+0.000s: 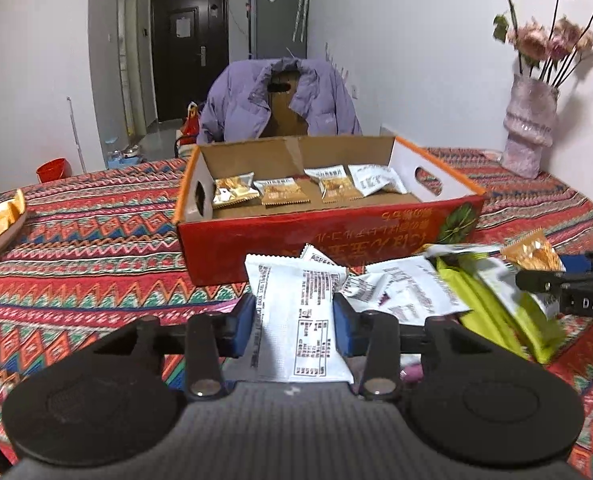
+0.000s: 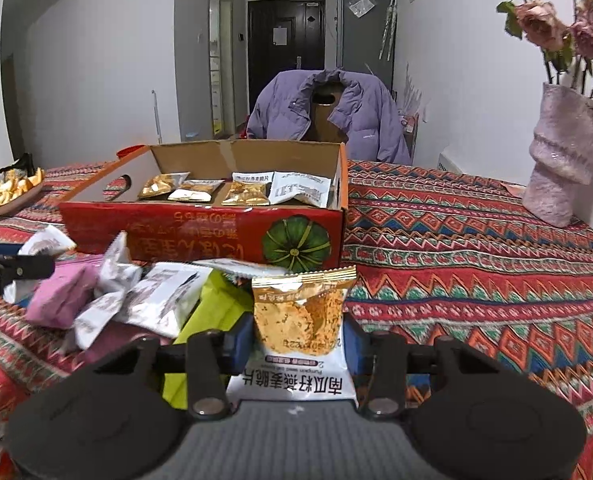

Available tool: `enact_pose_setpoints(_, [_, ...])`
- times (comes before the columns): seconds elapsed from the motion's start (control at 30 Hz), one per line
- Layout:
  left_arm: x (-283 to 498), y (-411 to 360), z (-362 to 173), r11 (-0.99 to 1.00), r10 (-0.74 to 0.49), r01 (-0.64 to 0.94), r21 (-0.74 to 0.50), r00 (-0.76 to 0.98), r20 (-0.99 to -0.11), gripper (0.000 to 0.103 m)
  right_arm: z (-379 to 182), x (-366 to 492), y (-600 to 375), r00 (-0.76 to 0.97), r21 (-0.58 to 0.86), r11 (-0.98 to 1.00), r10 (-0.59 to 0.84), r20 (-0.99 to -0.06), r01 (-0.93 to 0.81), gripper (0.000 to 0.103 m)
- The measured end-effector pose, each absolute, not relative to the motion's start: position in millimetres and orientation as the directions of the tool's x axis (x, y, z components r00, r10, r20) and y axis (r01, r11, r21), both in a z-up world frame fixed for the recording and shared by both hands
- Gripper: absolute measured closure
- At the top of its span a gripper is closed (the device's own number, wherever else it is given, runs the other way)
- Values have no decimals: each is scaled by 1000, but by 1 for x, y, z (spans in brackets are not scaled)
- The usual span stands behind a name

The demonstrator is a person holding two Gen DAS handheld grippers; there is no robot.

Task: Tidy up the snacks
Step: 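Carry both packets over the box and lower them inside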

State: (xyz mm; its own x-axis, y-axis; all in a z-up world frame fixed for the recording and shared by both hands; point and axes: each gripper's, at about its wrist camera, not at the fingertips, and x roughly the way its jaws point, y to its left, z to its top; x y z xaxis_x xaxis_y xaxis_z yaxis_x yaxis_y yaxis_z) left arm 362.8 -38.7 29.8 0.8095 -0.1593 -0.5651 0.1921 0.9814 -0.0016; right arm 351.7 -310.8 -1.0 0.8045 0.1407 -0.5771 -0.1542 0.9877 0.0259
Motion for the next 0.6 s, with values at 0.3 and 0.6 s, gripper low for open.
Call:
enact_pose_setpoints(0.3, [282,-28,57,989,-138,145,-27,840,-526,62,20,268,-309,821,50,982,179,-543,-181,59])
enact_pose_setpoints(0.6, [228,-21,68,992,-123,121,-37,865,-486,62,34,211,-308,836,60,974,217,-504,-217,59])
